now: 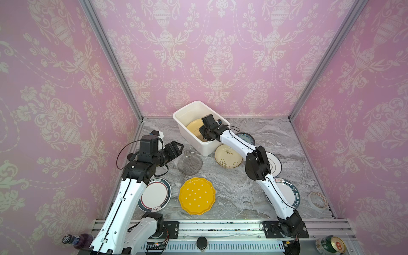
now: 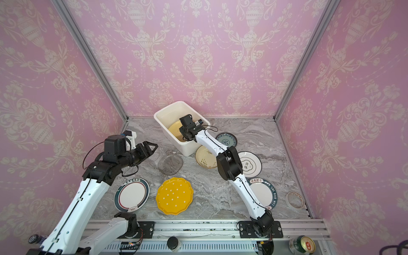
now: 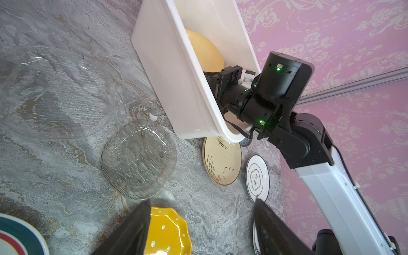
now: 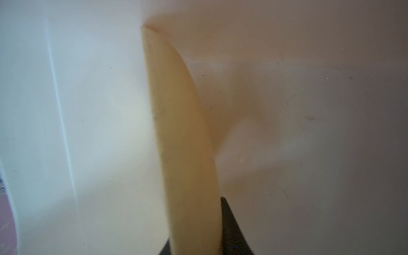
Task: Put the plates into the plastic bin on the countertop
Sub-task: 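Lower the cream plate into the bin and open the right gripper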
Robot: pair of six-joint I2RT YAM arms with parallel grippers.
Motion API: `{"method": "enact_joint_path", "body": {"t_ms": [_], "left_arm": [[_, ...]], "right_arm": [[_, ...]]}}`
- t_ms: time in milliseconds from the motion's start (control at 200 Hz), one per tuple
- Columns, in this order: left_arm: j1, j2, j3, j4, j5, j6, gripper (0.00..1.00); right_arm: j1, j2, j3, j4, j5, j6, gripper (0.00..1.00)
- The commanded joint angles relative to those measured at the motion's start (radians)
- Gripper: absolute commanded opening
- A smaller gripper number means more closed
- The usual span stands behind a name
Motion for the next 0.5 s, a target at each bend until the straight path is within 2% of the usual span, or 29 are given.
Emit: {"method": "enact_joint_path", "body": {"t_ms": [0,250,495], "left_arm": [[0.013,-0.010,-0.017,-0.018,0.019,0.019,0.75],[0.024,-0.020,-0.035,-0.021,0.021,0.015,0.75],[0.043,-0.016,-0.038,-0.024,0.022,0.022,0.76]], "right_arm": [[0.008,0.017,0.037,-0.024,-0.006,-0.040,0.23],[0.007,0.048,0.040,-0.041,-0.025,-0.057,0.28],[0.007,0.068,0.049,-0.045,-0.026,-0.060,0.42]]}}
